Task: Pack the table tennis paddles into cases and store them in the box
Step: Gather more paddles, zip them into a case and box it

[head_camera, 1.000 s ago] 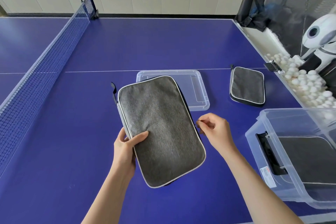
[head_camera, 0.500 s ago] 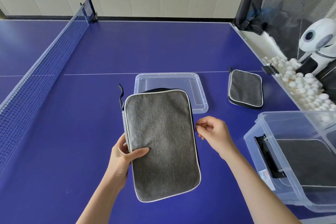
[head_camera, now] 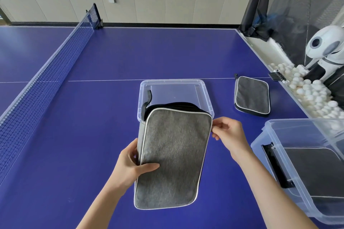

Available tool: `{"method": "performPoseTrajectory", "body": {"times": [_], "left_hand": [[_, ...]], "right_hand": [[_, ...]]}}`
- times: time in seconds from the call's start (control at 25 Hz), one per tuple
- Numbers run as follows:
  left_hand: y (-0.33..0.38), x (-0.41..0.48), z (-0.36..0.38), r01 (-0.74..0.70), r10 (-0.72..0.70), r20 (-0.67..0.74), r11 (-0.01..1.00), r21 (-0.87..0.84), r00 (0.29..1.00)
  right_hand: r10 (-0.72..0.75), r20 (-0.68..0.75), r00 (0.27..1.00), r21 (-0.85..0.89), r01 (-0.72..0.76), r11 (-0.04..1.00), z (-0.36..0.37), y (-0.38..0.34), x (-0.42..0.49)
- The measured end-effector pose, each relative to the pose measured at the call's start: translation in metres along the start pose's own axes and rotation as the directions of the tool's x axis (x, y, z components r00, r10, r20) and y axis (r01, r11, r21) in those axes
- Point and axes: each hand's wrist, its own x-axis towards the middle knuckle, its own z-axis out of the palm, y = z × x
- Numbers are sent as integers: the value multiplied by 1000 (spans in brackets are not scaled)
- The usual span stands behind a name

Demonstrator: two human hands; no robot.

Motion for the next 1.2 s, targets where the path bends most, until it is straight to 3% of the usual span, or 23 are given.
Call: {"method": "performPoseTrajectory", "body": {"times": [0.28,0.52,0.68,0.92,1.08,1.2], "left_hand": [[-4,1,0,-35,29,22,942,333,999],[2,12,-2,-98,98,30,819,565,995],[7,21,0,-92,104,29,677,730,994],[13,29,3,-89,116,23,603,792,993],[19,31,10,-94,119,39,508,856,992],[18,31,14,-86,122,26,521,849,992]], "right_hand": [[-85,-29,996,-147,80,986,-9,-21,5],[-163,-44,986,-182,153,971,7,-33,-3],[-229,-69,971,-122,220,968,24,-44,-14],[-316,-111,942,-116,303,946,34,-56,-24],[-358,-61,932,-139,348,927,42,-59,-30],[-369,-40,929,-133,361,923,49,-58,-36]]}}
